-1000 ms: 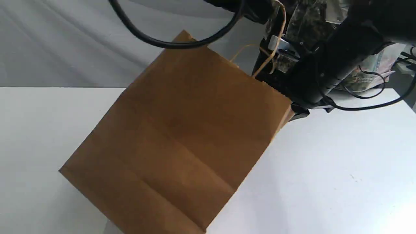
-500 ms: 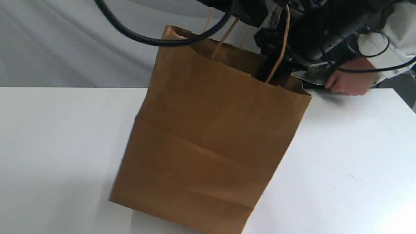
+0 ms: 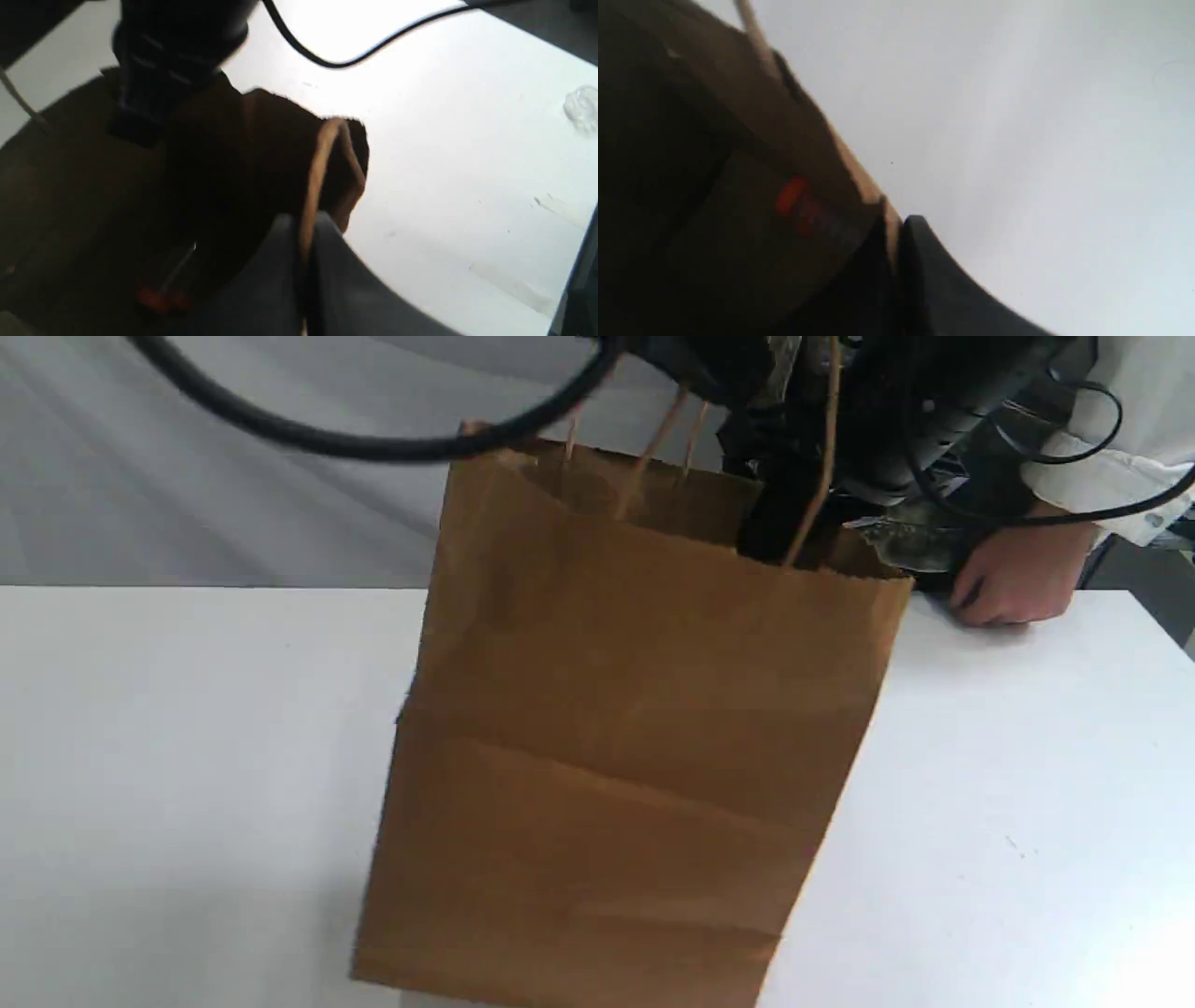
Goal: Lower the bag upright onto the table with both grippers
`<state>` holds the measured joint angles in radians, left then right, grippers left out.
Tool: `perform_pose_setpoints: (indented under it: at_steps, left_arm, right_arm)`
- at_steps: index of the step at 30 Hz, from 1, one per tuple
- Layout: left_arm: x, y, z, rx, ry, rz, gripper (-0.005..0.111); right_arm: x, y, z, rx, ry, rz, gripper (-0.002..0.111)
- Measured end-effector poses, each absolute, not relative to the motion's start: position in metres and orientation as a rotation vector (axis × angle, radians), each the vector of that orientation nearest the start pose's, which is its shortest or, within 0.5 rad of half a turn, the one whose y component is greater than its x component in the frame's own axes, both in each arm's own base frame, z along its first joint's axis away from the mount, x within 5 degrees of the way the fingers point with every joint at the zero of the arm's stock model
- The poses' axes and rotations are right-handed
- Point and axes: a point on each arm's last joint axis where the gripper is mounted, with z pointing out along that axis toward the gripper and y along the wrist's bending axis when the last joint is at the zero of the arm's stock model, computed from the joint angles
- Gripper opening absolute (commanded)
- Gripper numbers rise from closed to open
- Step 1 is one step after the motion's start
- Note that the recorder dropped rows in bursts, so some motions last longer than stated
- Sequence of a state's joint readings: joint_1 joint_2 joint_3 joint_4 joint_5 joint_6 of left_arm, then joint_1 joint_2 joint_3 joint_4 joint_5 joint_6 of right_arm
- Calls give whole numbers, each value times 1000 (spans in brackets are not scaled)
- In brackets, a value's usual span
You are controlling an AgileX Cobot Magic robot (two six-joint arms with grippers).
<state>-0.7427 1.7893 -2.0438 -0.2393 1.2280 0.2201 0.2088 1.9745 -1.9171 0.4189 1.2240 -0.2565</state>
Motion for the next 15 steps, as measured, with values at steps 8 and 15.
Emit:
perform_pose_setpoints:
  at_steps: [8,15]
  left_arm:
    - [261,-284,402,1146,2188,-541,0]
    - [263,-280,405,1104,2118,-499,0]
  right_arm:
    - [409,119,339,-559,2555,488,0]
    - [410,119,343,-551,2530,486,0]
